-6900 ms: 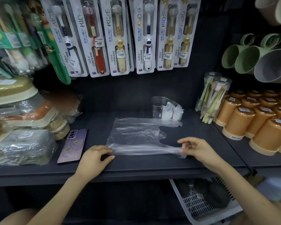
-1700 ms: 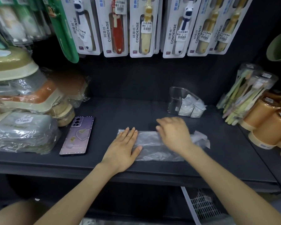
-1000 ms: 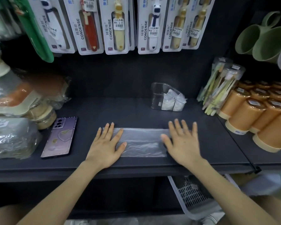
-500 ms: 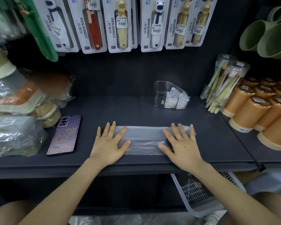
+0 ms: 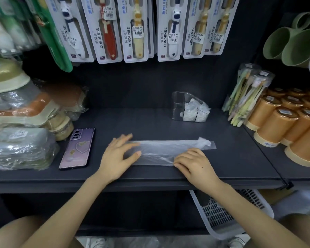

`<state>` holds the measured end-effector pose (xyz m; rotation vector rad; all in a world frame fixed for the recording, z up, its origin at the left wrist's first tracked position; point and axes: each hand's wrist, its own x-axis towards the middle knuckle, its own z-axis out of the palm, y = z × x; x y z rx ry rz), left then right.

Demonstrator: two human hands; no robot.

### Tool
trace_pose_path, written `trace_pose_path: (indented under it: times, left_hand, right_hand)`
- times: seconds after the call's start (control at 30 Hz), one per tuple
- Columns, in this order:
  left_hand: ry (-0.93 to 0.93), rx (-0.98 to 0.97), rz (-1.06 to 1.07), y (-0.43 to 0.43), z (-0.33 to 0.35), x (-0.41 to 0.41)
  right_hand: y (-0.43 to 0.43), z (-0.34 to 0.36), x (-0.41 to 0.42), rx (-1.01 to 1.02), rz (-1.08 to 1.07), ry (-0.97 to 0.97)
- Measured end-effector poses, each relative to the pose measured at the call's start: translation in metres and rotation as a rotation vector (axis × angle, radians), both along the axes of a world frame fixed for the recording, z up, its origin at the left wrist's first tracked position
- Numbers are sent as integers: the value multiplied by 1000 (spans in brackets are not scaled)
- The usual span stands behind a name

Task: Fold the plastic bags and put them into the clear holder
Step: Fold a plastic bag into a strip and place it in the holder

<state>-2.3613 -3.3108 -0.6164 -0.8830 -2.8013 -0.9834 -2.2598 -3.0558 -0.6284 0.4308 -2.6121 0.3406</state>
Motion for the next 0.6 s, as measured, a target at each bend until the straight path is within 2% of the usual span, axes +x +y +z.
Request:
trace_pose_path:
  times: [0.07, 0.17, 0.3, 0.43, 0.6]
  left_hand:
    - [-9, 36, -107, -9, 2, 7]
    - [-61, -21, -168, -18, 3, 12]
    - [-251, 128, -61, -15, 4, 2]
    - [-285, 207, 70, -7, 6, -7]
    - [-215, 164, 184, 1, 7, -11]
  right_hand:
    - [2, 2, 2, -23, -3, -45]
    - [4, 9, 1, -104, -46, -116]
    - [3, 26, -13, -230, -122, -362]
    - [4, 44, -33, -351, -161, -578]
    - [14, 52, -47, -463, -220, -605]
